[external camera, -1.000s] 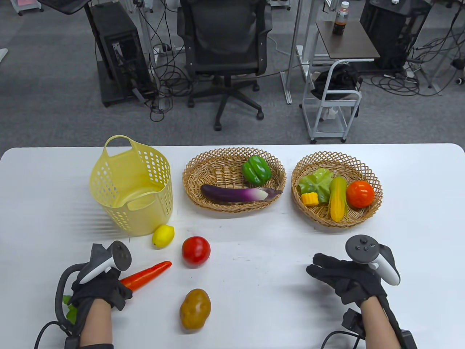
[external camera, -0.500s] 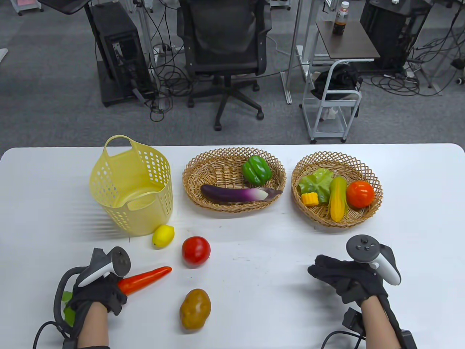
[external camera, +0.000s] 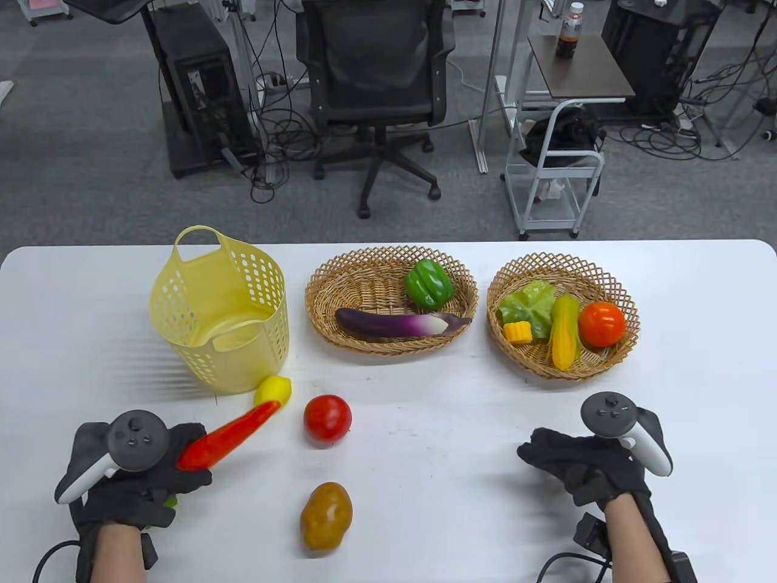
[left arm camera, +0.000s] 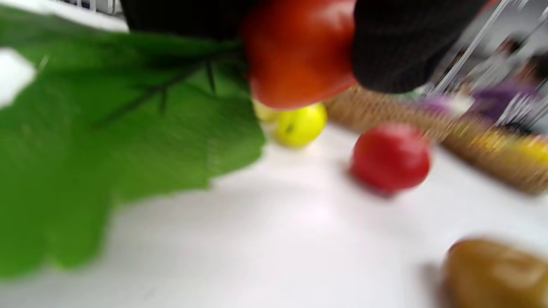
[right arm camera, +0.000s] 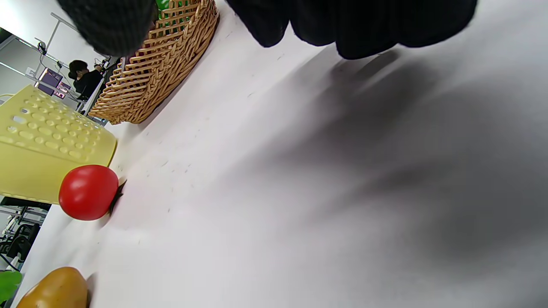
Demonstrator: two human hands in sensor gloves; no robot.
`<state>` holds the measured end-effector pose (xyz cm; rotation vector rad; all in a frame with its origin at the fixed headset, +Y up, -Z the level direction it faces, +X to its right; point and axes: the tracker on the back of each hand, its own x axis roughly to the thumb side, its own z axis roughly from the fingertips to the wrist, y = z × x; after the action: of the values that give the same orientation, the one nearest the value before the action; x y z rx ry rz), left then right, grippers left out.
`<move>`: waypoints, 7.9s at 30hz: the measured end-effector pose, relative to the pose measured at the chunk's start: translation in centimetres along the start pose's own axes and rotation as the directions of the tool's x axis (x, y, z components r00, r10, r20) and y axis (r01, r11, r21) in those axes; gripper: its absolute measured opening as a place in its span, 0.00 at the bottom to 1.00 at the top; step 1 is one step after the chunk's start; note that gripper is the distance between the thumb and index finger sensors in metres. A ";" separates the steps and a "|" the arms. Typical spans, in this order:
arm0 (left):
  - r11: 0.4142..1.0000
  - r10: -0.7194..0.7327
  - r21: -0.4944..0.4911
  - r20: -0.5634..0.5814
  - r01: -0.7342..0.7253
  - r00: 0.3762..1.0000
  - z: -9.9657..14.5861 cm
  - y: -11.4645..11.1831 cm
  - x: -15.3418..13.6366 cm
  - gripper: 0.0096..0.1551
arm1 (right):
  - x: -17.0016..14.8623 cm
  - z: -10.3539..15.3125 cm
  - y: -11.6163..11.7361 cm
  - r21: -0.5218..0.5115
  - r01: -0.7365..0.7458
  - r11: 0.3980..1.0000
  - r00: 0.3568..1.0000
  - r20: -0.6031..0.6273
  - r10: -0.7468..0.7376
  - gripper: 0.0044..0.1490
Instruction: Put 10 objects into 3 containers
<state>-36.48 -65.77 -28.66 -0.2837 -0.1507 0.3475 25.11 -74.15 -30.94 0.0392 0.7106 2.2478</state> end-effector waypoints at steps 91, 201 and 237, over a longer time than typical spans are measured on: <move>0.877 -0.190 -0.413 0.168 0.244 0.967 -5.0 -14.1 13.4 0.68 | -0.5 -0.5 0.3 0.001 0.016 1.000 0.998 0.062 -0.016 0.55; 0.997 -0.049 -0.073 -0.201 0.035 0.978 -13.7 -7.7 4.9 0.44 | -0.1 0.0 0.3 -0.058 -0.017 0.998 0.999 0.026 0.019 0.53; 0.827 -0.079 0.562 0.092 0.014 0.993 -2.2 1.7 6.2 0.45 | 0.5 -0.3 1.0 -0.019 -0.022 1.000 0.999 0.022 0.023 0.52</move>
<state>-30.88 -62.56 -30.67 0.3279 -0.1583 0.3439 24.00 -74.49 -30.76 0.0637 0.6803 2.2715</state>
